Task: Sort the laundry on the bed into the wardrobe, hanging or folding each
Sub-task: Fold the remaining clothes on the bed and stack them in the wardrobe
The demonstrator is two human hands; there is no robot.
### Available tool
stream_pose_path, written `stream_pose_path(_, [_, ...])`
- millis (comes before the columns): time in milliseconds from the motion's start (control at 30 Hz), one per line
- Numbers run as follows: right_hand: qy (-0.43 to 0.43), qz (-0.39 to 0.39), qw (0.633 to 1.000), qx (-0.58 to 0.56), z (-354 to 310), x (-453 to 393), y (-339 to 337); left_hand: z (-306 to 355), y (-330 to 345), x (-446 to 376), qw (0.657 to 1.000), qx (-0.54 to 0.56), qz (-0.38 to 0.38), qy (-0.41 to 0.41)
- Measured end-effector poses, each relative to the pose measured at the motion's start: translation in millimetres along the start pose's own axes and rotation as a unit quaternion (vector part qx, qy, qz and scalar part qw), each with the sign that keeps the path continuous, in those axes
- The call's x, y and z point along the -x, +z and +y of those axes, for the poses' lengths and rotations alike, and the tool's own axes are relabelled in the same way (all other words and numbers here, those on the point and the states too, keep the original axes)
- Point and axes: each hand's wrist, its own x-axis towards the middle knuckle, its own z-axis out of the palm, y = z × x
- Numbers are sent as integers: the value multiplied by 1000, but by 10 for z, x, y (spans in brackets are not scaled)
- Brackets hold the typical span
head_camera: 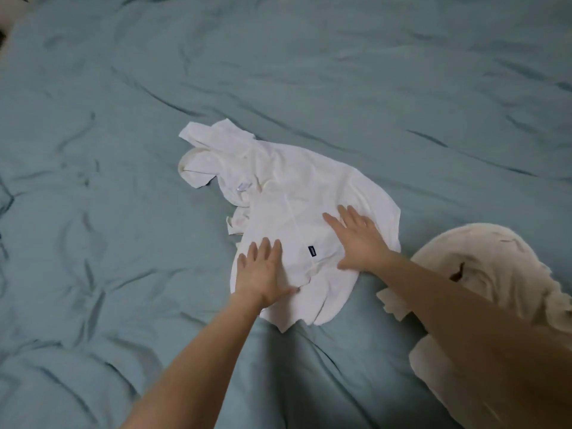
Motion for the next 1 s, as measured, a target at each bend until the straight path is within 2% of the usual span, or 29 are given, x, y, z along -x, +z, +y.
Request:
stream_pose_path(67, [-30, 57, 997, 47, 34, -156, 175, -33, 186, -88, 1000, -11, 26, -8])
stream_pose_path(133, [-58, 118, 991, 10, 56, -268, 246, -87, 283, -151, 996, 1, 92, 18])
stream_pose_path(167, [-64, 126, 989, -42, 46, -273, 218, -116, 292, -162, 991, 23, 130, 38])
stream_pose_path(233, [-57, 87, 984, -142, 23, -204, 87, -173, 236, -130, 983, 81, 159, 43])
stream_pose_path(300, [-65, 47, 978, -194, 20, -91, -87, -213, 101, -29, 976, 158, 144, 29])
stream_pose_path(333, [-79, 36, 973, -212, 0, -18, -193, -220, 1, 43, 962, 231, 143, 33])
stream_pose_path(400, [-99, 15, 961, -257, -82, 147, -438, -218, -271, 274, 901, 394, 176, 40])
stream_pose_path(467, [-102, 15, 947, -304, -219, 314, -698, -246, -577, 553, 846, 489, 211, 26])
stream_pose_path(600, [-139, 104, 909, -378, -671, 633, -1327, -377, -1220, 1113, 786, 569, 241, 14])
stream_pose_path(700, [-131, 158, 893, -400, -1035, 845, -1843, -555, -1646, 1479, 768, 588, 253, 32])
stream_pose_path(767, [-142, 165, 885, -411, -1280, 1027, -2174, -668, -1915, 1745, 765, 588, 259, 41])
stream_pose_path(867, [-199, 151, 887, -389, -1684, 1429, -2600, -878, -2275, 2150, 783, 562, 252, 79])
stream_pose_path(900, [-210, 148, 904, -342, -1815, 1556, -2702, -955, -2386, 2292, 799, 541, 242, 100])
stream_pose_path(967, [-204, 170, 948, -175, -2082, 1756, -2863, -1133, -2582, 2563, 840, 482, 207, 135])
stream_pose_path(1000, [-201, 201, 954, -95, -2210, 1815, -2928, -1249, -2655, 2674, 861, 442, 205, 144])
